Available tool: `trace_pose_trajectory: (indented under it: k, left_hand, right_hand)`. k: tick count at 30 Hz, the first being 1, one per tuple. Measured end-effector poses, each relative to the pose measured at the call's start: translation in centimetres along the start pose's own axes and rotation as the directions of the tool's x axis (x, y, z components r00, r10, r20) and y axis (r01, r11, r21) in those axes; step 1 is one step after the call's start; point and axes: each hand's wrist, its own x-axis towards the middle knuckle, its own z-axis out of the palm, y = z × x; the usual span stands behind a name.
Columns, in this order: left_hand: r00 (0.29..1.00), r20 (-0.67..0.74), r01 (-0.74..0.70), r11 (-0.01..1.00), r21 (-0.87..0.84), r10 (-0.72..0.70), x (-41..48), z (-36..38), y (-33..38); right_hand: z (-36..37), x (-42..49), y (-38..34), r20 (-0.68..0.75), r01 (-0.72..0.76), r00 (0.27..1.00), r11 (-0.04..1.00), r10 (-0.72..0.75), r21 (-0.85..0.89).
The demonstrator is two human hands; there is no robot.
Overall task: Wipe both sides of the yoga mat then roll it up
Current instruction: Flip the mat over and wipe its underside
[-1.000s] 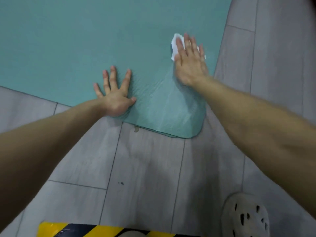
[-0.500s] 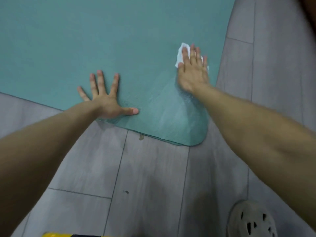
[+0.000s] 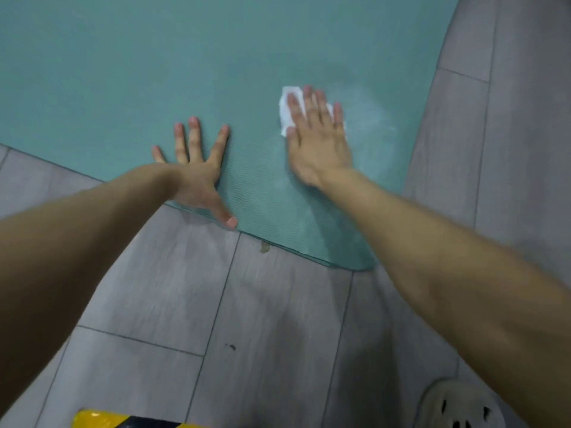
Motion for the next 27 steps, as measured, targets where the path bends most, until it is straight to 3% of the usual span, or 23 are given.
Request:
trace_pose_trajectory:
  k: [2,4,10,13,19,22,27]
  left_hand:
    - [0.999,0.030,0.017,0.999,0.033,-0.018,-0.2,-0.4,0.1]
    - [0.999,0.032,0.020,0.999,0.042,-0.022,-0.5,-0.6,0.3]
    - [0.999,-0.035,-0.022,1.000,0.017,0.022,-1.6,-0.2,0.3]
    - [0.991,-0.134,-0.031,0.999,0.009,0.032,-1.8,0.8,0.2]
    - [0.949,-0.311,-0.017,0.994,0.106,0.049,-2.2,1.7,-0.2]
    - [0.933,-0.352,-0.012,0.986,0.169,0.071,-2.7,1.0,0.3]
    - [0.924,-0.377,0.037,0.968,0.248,0.061,-3.3,0.3,2.1]
  right_hand:
    - [2.1,-4.6,-5.0,-0.003,0.203,0.979,0.979,-0.203,0.026]
    - [2.8,-8.8,-6.4,-0.020,0.260,0.966,0.965,-0.259,0.040]
    - [1.1,-18.3,2.0,0.035,0.055,0.998,0.998,-0.055,0.000]
    - [1.8,-18.1,-0.3,-0.016,-0.092,0.996,0.995,0.091,-0.029]
    - [4.1,-12.9,-9.8,-0.058,0.146,0.988,0.989,-0.144,0.017]
    - [3.6,-15.7,-5.5,-0.056,0.192,0.980,0.981,-0.192,0.001]
    - [1.6,-22.8,4.3,0.002,0.003,1.000,1.000,-0.003,0.008]
